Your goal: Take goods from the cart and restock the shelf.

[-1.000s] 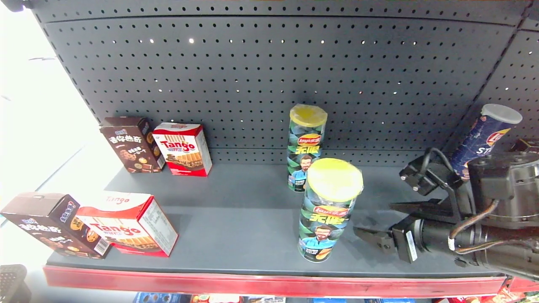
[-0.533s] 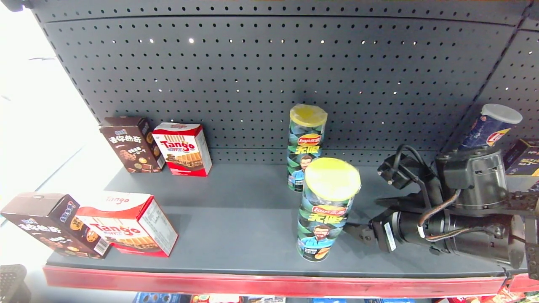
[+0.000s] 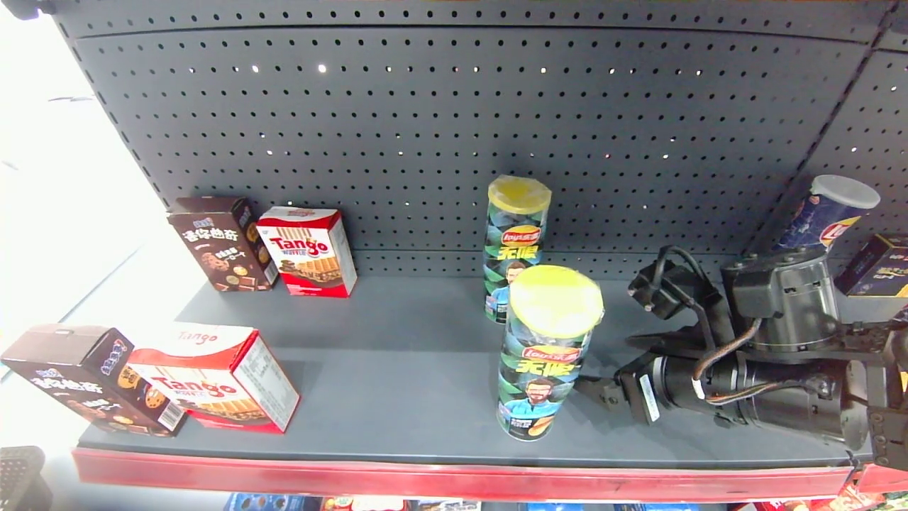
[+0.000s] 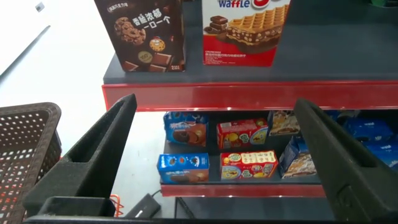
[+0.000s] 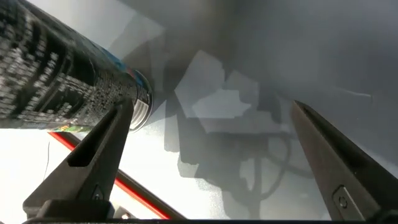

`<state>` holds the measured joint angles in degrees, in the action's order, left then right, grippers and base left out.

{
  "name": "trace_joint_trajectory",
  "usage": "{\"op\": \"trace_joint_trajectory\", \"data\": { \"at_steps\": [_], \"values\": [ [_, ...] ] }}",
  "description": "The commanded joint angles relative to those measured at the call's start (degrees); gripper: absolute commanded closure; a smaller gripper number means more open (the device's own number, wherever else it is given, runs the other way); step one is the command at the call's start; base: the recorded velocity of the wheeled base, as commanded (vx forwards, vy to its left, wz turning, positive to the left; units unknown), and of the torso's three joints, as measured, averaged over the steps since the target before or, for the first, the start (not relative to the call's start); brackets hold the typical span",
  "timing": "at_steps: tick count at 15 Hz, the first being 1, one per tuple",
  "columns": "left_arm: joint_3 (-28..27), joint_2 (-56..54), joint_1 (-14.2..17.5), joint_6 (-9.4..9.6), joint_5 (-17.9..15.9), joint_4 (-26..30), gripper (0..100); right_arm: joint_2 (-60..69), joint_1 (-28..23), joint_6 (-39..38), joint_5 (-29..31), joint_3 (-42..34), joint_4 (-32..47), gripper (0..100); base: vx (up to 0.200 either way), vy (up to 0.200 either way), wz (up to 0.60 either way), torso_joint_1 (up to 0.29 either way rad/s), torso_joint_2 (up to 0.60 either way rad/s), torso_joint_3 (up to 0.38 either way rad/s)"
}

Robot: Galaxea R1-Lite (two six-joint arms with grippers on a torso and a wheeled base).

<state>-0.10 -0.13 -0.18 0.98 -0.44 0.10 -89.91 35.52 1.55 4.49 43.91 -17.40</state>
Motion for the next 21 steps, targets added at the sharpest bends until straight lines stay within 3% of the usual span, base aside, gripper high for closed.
{"op": "trace_joint_trajectory", "data": {
  "at_steps": [1, 21],
  "values": [
    [-0.08, 0.13, 0.01, -0.01, 0.00, -0.01, 0, 0.08, 0.25, 0.03, -0.09, 0.21, -0.01, 0, 0.000, 0.000, 0.00, 0.000, 0.00, 0.000],
    [-0.08, 0.13, 0.01, -0.01, 0.00, -0.01, 0, -0.53, 2.09, 0.03, -0.18, 0.39, -0.09, 0, 0.000, 0.000, 0.00, 0.000, 0.00, 0.000]
  ]
}}
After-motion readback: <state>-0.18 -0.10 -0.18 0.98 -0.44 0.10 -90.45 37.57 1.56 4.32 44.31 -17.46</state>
